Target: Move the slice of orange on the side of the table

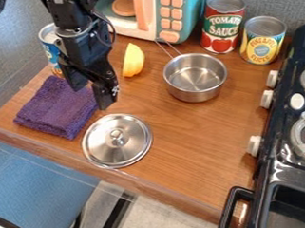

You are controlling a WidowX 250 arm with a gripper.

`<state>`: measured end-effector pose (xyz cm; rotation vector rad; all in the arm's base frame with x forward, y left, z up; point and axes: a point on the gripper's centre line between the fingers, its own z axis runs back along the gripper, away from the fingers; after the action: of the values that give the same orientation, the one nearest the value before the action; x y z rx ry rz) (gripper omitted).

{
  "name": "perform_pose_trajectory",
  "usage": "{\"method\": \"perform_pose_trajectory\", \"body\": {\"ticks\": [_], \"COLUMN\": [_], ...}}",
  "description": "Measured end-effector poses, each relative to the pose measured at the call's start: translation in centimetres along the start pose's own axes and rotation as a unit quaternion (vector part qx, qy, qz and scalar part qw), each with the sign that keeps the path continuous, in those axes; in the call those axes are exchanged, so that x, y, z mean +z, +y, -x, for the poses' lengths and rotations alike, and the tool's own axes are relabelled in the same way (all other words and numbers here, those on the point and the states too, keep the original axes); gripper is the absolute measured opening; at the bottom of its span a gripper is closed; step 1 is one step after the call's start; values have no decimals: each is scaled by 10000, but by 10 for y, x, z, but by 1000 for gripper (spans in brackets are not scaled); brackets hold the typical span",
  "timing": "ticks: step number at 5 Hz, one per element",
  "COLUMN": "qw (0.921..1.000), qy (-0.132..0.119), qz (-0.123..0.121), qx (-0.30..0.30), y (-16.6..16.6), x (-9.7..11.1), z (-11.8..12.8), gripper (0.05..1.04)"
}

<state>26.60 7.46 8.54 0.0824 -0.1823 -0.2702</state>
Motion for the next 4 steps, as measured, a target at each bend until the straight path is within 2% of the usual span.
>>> {"method": "perform_pose_trajectory", "body": {"ticks": [1, 2, 4], "qw": [9999, 9998, 9972], "qy": [112, 85, -365], "qz": [67, 36, -83], "qx": [38, 189, 651], "y": [-2, 6, 35], "x": [-7, -11, -14], "z": [2, -9, -56], "gripper": [1000, 1000, 1000]}}
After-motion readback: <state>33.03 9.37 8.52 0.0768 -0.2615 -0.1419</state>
